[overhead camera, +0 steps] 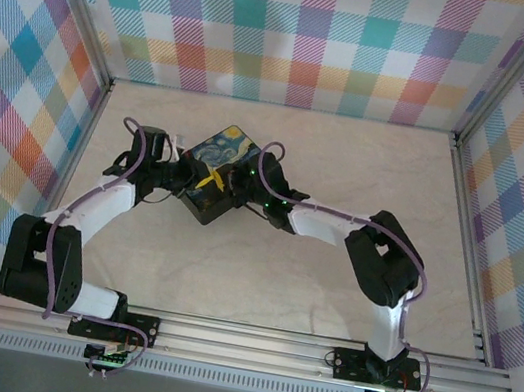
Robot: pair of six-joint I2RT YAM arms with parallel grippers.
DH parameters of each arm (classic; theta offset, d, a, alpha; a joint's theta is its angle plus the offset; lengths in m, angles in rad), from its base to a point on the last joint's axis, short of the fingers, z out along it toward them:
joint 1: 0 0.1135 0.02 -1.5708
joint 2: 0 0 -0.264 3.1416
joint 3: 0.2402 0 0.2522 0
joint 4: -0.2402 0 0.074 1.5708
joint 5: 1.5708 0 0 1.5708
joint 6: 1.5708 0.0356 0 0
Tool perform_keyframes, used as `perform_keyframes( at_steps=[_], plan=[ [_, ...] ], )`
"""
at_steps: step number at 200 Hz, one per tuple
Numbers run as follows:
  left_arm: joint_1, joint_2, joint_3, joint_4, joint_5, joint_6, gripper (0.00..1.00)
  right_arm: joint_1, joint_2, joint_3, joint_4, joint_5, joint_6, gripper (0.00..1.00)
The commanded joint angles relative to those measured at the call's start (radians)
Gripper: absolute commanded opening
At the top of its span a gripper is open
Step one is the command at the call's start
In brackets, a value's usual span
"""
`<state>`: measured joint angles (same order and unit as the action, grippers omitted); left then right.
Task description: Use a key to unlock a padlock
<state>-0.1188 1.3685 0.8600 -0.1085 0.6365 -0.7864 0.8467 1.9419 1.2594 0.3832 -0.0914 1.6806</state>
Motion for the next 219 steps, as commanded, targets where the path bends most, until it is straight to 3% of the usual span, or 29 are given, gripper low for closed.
perform_keyframes(
  at_steps=[1, 32, 61, 85, 113, 140, 157, 219],
  plan=[
    [0.022, -0.046, 0.057, -0.049, -0.024, 0.129, 0.00, 0.011, -0.067, -0.050, -0.068, 0.015, -0.069, 0.19],
    [0.026, -0.014, 0.062, -0.046, 0.017, 0.153, 0.00, -0.013, -0.091, -0.078, -0.097, 0.015, -0.126, 0.31],
    [0.027, 0.015, 0.089, -0.061, 0.082, 0.203, 0.00, -0.055, -0.134, -0.137, -0.105, -0.005, -0.216, 0.34],
    [0.011, 0.030, 0.125, -0.113, 0.117, 0.274, 0.00, -0.114, -0.206, -0.179, -0.112, -0.069, -0.475, 0.34],
    [-0.047, 0.039, 0.175, -0.211, 0.126, 0.370, 0.00, -0.190, -0.322, -0.198, -0.206, -0.267, -0.948, 0.36],
    [-0.103, 0.057, 0.213, -0.226, 0.144, 0.422, 0.00, -0.254, -0.352, -0.117, -0.443, -0.523, -1.306, 0.40],
    [-0.144, 0.077, 0.253, -0.245, 0.158, 0.470, 0.00, -0.285, -0.337, -0.062, -0.544, -0.651, -1.445, 0.44],
    [-0.240, 0.119, 0.333, -0.304, 0.214, 0.573, 0.00, -0.359, -0.332, -0.040, -0.643, -0.828, -1.636, 0.51]
  ],
)
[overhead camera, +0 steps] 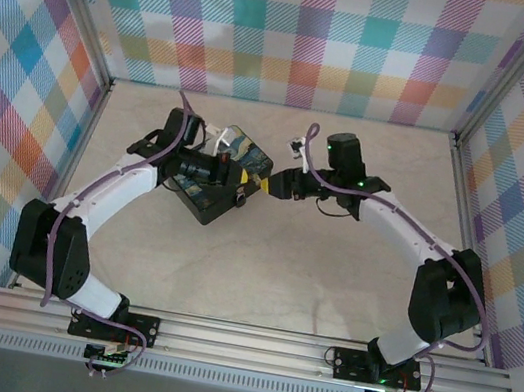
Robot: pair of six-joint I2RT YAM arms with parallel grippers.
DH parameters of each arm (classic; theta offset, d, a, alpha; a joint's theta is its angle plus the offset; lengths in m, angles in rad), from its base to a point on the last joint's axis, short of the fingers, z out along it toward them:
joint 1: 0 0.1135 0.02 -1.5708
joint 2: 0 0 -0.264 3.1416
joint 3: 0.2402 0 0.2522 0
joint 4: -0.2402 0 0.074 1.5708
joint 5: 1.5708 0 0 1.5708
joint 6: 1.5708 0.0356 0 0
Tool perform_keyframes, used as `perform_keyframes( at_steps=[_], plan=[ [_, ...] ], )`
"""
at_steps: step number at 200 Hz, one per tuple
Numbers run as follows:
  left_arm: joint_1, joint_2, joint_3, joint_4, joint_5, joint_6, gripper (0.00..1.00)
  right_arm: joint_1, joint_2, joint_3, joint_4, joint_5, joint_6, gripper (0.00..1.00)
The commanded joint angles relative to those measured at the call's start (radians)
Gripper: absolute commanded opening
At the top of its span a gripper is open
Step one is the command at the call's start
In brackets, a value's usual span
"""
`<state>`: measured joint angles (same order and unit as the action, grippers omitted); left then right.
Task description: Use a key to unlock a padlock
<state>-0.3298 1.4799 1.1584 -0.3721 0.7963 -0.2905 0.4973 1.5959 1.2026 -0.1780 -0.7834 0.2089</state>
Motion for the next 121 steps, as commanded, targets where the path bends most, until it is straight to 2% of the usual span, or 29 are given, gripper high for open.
perform_keyframes(
  at_steps=[1, 46, 121],
  plan=[
    [-0.031, 0.009, 0.035, -0.041, 0.055, 0.079, 0.00, -0.010, 0.014, 0.016, -0.084, -0.137, -0.166, 0.51],
    [-0.076, 0.013, 0.049, -0.045, 0.056, 0.098, 0.00, -0.024, 0.020, 0.004, -0.078, -0.158, -0.201, 0.51],
    [-0.088, -0.013, 0.039, -0.060, 0.059, 0.117, 0.00, -0.050, 0.040, -0.003, -0.092, -0.164, -0.222, 0.50]
  ],
)
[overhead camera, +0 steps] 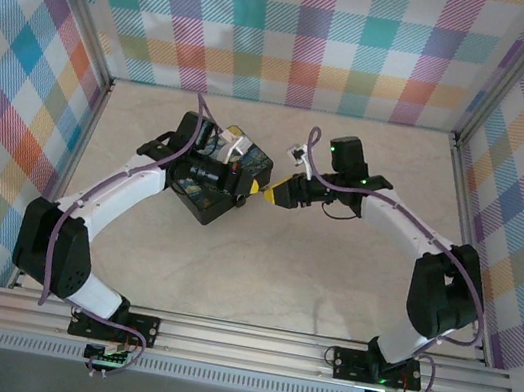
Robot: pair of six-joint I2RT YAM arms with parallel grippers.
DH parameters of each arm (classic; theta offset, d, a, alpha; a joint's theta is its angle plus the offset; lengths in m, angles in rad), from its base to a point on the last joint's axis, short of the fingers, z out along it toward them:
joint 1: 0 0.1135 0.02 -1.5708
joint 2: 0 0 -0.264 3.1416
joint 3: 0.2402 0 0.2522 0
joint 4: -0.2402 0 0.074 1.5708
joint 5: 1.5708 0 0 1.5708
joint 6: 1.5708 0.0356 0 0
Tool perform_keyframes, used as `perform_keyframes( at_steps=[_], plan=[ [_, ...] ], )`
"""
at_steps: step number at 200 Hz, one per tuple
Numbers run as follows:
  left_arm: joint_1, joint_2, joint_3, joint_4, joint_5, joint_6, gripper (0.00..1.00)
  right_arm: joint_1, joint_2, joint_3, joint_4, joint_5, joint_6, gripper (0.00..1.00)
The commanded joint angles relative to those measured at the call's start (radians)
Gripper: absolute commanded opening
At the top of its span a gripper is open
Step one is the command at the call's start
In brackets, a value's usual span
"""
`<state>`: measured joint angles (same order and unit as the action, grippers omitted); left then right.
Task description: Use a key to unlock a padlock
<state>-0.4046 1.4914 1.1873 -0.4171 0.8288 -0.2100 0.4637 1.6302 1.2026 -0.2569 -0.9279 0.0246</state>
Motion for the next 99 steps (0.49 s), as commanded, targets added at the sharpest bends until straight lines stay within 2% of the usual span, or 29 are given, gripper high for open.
perform_keyframes(
  at_steps=[1, 62, 99],
  plan=[
    [-0.014, -0.025, 0.011, -0.017, 0.026, 0.037, 0.00, -0.017, 0.005, -0.005, -0.012, -0.020, -0.037, 0.50],
    [-0.014, -0.033, 0.016, -0.029, 0.035, 0.050, 0.00, -0.031, 0.003, -0.020, 0.032, -0.041, -0.021, 0.51],
    [-0.014, -0.046, 0.008, -0.022, 0.043, 0.050, 0.00, -0.029, 0.036, 0.003, 0.047, -0.097, -0.005, 0.50]
  ],
)
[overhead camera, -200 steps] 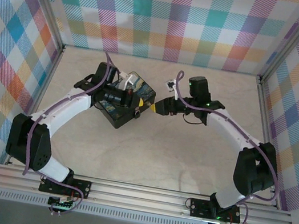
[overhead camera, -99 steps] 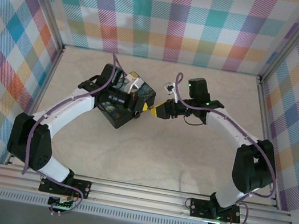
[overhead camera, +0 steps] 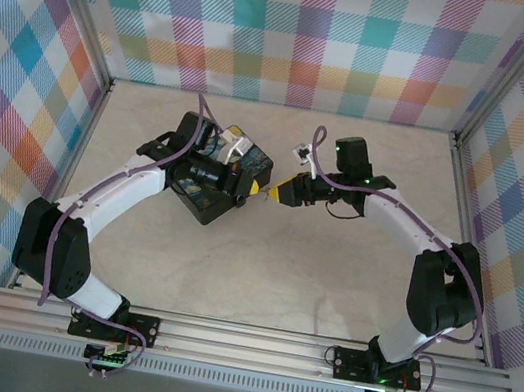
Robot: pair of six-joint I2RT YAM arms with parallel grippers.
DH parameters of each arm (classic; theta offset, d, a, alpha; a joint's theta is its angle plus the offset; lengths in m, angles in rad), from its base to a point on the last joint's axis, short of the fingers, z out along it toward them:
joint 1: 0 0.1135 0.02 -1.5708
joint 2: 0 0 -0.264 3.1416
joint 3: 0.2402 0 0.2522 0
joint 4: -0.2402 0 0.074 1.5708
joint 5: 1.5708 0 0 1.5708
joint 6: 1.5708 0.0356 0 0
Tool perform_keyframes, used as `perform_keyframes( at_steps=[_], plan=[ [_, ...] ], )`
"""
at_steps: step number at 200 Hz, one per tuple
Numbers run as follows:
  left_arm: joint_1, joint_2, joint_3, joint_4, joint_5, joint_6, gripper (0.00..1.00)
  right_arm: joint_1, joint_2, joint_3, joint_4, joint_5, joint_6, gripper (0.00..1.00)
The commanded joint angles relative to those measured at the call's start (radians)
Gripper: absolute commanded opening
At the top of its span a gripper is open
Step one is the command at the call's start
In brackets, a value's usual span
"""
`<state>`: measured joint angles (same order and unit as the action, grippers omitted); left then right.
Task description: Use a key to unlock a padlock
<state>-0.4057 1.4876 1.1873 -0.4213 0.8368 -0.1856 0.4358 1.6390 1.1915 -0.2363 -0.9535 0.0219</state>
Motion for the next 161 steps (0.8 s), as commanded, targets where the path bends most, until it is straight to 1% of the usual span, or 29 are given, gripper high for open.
perform_keyframes(
  at_steps=[1, 31, 75, 126, 161],
  plan=[
    [-0.013, -0.042, 0.008, -0.017, 0.035, 0.026, 0.00, -0.002, 0.027, 0.014, 0.028, -0.073, -0.002, 0.50],
    [-0.012, -0.048, 0.008, -0.017, 0.038, 0.025, 0.00, -0.002, 0.052, 0.029, 0.045, -0.093, 0.018, 0.49],
    [-0.013, -0.056, -0.003, -0.008, 0.042, 0.023, 0.00, 0.001, 0.051, 0.017, 0.104, -0.151, 0.055, 0.44],
    [-0.013, -0.069, -0.014, -0.006, 0.045, 0.023, 0.00, 0.001, 0.045, -0.002, 0.121, -0.140, 0.070, 0.44],
    [-0.013, -0.070, -0.018, -0.004, 0.043, 0.023, 0.00, 0.001, 0.049, -0.001, 0.137, -0.146, 0.089, 0.36]
  ],
)
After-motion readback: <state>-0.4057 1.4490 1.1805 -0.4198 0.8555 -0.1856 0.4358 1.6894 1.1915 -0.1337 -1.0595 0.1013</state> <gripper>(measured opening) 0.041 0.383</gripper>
